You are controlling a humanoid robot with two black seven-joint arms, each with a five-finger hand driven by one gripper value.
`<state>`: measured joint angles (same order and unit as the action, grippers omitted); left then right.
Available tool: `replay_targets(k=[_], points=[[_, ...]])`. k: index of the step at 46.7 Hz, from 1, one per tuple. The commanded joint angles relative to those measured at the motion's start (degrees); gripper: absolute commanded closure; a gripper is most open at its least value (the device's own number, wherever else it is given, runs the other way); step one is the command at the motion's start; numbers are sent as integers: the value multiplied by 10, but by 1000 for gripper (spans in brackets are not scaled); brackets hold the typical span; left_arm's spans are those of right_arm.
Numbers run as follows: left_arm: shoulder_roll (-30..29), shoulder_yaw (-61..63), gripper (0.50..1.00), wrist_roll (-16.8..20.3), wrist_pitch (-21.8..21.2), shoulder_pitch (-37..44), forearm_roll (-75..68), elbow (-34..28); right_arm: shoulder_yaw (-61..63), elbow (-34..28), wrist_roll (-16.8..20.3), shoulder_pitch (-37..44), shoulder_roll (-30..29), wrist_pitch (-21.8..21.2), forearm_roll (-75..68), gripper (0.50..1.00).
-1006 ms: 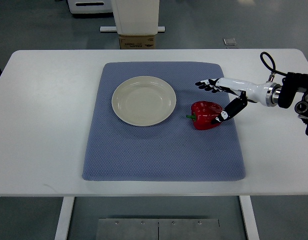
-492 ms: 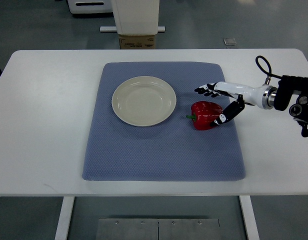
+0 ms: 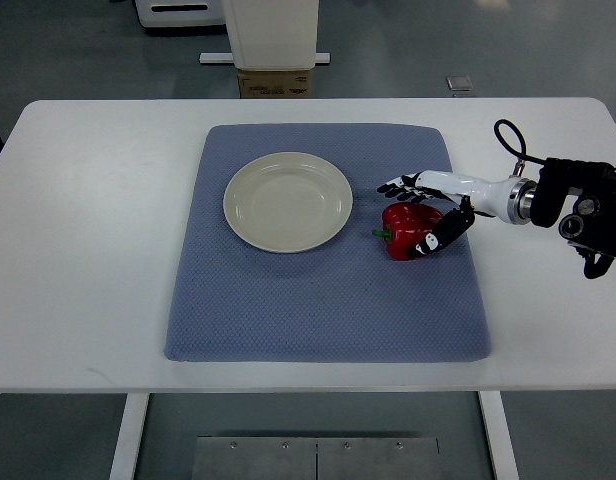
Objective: Place red pepper on plate with right hand
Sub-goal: 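Close the right hand fingers around the red bell pepper, then lift the pepper and carry it with the right hand over the plate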
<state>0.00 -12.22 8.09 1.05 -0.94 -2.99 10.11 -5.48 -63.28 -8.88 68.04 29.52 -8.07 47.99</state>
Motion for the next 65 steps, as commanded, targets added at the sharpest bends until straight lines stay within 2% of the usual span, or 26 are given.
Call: replay_targets(k=[1,11,22,27,31,53,65], points=[[0,0,500,0,0,0,0,0,-11,2,0,2,-2,0,0,603],[0,0,500,0,0,0,0,0,-14,11,0,0,-6,0,0,634],[0,0,500,0,0,0,0,0,-14,17,0,0,-8,0,-1,737],[0,0,500,0,0,1,0,0,-14,18,0,1,-9,0,0,852],[0,0,500,0,0,1,0,0,-14,21,1,3,-10,-1,-1,1000],[0,0,500,0,0,0,0,0,9,37,25,44,-20,-1,-8,1000],[0,0,500,0,0,1,0,0,35,72,54,64,-82,-1,-10,1000]])
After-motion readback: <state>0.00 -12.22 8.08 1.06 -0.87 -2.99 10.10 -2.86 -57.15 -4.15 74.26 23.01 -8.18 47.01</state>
